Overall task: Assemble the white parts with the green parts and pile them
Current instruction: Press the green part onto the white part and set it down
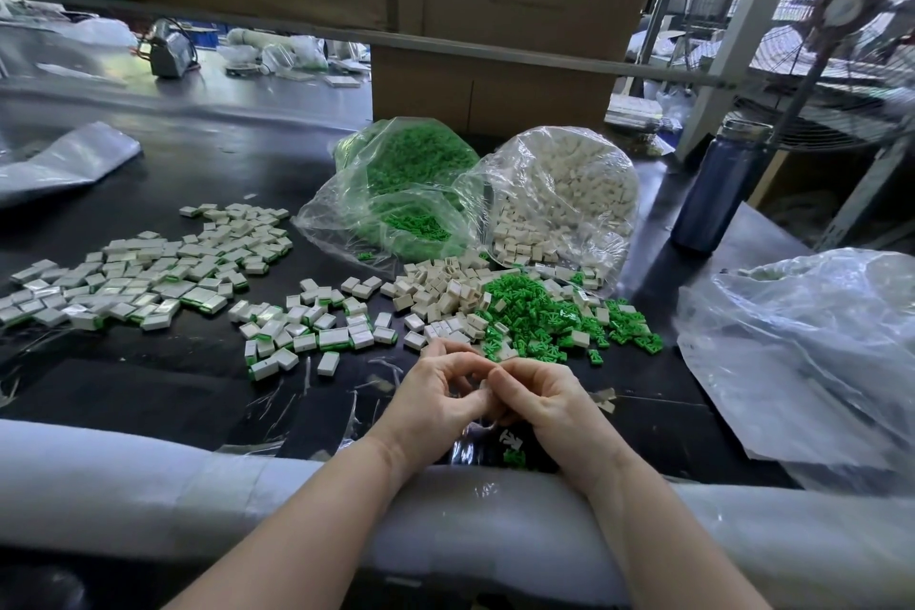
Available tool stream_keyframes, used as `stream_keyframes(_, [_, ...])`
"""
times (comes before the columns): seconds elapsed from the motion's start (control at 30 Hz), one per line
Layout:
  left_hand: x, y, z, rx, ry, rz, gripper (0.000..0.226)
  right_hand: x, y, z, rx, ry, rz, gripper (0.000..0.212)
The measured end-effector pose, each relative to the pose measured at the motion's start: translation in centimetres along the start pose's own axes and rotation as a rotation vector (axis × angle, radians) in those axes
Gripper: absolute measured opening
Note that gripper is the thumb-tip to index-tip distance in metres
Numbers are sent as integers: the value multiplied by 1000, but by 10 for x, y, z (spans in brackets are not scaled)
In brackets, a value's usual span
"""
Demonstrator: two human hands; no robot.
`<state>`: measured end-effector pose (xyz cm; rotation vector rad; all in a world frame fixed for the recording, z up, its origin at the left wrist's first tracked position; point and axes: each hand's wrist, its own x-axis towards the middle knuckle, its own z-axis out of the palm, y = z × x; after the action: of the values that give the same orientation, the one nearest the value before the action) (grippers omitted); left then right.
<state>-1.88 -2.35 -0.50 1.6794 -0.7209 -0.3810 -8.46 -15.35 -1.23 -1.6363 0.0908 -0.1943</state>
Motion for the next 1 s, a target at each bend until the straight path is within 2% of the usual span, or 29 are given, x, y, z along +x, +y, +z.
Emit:
stream_keyframes(0.17, [0,1,0,38,-22,6,14,1,1,-1,43,-20,18,18])
stream_keyframes(0.27, [0,1,0,20,-25,6,13,1,1,-1,72,-21,21,12])
stream_keyframes(0.4, [0,1,1,3,-32,1,12,1,1,0,107,-12,43,21])
stream_keyframes(0.67, [0,0,3,66,-50,20,15,-1,-1,-1,110,39,75,15])
stream_keyframes(1.0, [0,-1,5,190,-129,84,9,-3,-2,-4,131,18,97,11])
